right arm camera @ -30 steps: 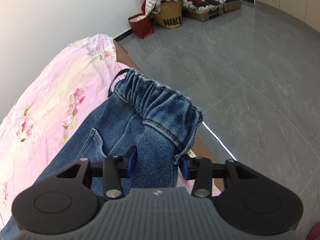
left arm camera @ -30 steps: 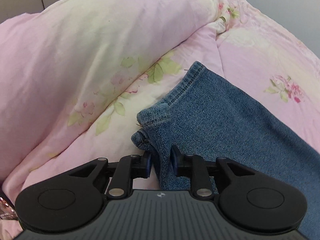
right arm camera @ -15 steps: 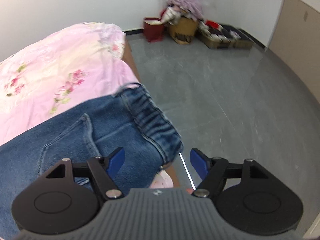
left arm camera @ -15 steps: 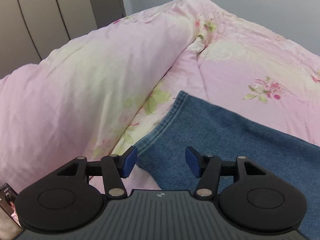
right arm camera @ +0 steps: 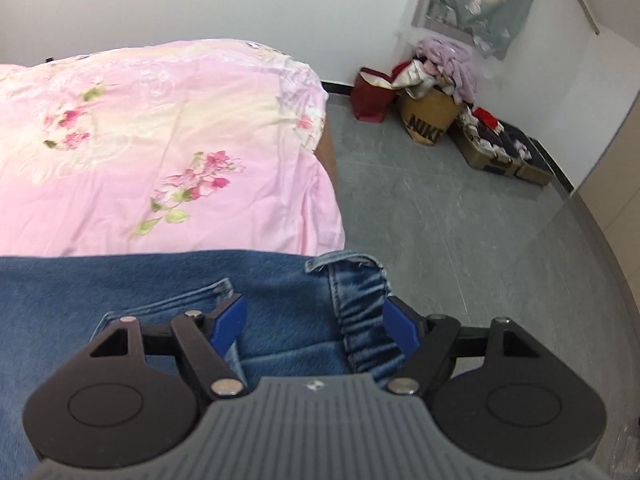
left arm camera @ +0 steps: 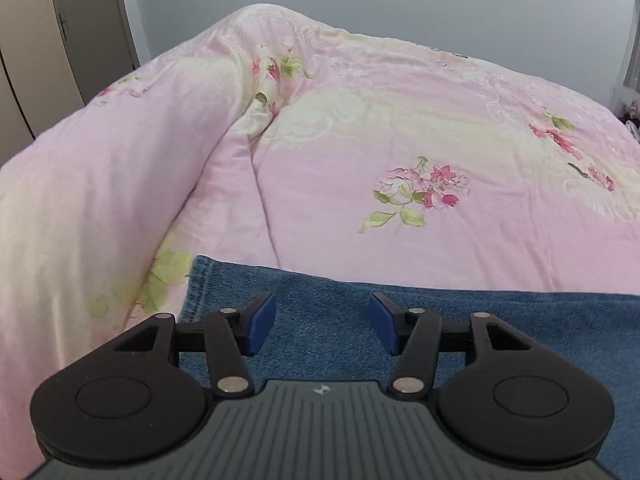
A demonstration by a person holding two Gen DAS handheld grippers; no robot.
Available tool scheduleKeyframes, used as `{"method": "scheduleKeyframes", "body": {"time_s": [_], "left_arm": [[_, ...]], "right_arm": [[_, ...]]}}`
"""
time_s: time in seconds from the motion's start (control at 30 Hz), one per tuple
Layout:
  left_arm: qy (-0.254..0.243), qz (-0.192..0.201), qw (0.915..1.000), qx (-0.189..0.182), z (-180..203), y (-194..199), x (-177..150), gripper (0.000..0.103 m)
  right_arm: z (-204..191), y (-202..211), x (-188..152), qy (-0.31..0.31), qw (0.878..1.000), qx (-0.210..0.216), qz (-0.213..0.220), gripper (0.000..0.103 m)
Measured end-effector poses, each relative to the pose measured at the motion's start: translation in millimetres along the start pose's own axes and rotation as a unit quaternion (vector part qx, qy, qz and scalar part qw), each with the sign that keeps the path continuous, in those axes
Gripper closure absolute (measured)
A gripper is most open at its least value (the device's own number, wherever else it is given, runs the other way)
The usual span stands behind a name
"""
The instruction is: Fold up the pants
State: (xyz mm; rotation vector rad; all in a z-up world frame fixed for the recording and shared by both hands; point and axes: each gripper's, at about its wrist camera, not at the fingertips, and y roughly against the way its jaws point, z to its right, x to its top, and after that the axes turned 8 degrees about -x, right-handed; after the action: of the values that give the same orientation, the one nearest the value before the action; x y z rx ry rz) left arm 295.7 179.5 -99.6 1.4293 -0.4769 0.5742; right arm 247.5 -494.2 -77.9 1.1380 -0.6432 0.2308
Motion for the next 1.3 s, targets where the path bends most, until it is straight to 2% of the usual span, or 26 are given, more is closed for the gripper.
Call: {"method": "scheduleKeyframes", "body": {"time_s": [0.07, 0.2, 0.33, 0.47, 0.67, 0.8, 0.9, 0.97, 1.1, 1.17, 1.3], "left_arm": [[0.021, -0.009, 0.9995, -0.021, -1.0, -11.6, 4.3, 0.048], [0.038, -0.035, 0.9981, -0.033, 7.9, -40.3, 6.7, 0.055], [0.041, -0.052, 0.9977, -0.015, 15.8, -70.8, 3.8, 0.056], [0.052, -0.052, 0.9972, -0.010, 13.5, -91.9, 4.6, 0.057], [0.048, -0.053, 0.9974, 0.013, 19.3, -120.6, 9.6, 0.057], [0.053, -0.028, 0.9981, 0.012, 12.2, -98.2, 14.3, 0.067], [0.054, -0.012, 0.9985, 0.002, -4.4, -57.8, 16.5, 0.066], [0.050, -0.004, 0.9988, 0.000, -18.2, -28.7, 15.1, 0.060], [0.070, -0.012, 0.9974, 0.011, -47.7, 17.8, 7.6, 0.054], [0.092, -0.020, 0.9955, 0.011, -64.7, 33.9, 0.4, 0.050], [0.127, -0.036, 0.9906, 0.035, -98.0, 50.0, -20.1, 0.043]], "right_arm": [[-2.1, -9.4, 3.4, -0.011, 1.000, 0.014, -0.005, 0.031], [-29.6, -38.2, 6.3, 0.022, 0.999, 0.027, -0.025, 0.050], [-48.6, -74.5, 0.5, 0.045, 0.997, 0.000, -0.058, 0.050], [-45.2, -107.9, 2.9, 0.006, 0.996, 0.018, -0.092, 0.051], [-47.2, -129.7, 12.4, -0.030, 0.993, 0.022, -0.109, 0.051], [-52.8, -120.2, 16.4, -0.019, 0.995, 0.006, -0.102, 0.051], [-50.7, -85.1, 16.3, -0.001, 0.998, 0.003, -0.058, 0.052], [-51.1, -59.2, 15.4, -0.003, 1.000, 0.004, -0.022, 0.046], [-68.2, -23.8, 8.0, -0.003, 0.998, 0.057, -0.004, 0.044], [-90.9, -11.3, 1.6, 0.014, 0.996, 0.089, -0.011, 0.044], [-143.5, 11.9, -14.0, 0.063, 0.987, 0.146, -0.012, 0.044]]}}
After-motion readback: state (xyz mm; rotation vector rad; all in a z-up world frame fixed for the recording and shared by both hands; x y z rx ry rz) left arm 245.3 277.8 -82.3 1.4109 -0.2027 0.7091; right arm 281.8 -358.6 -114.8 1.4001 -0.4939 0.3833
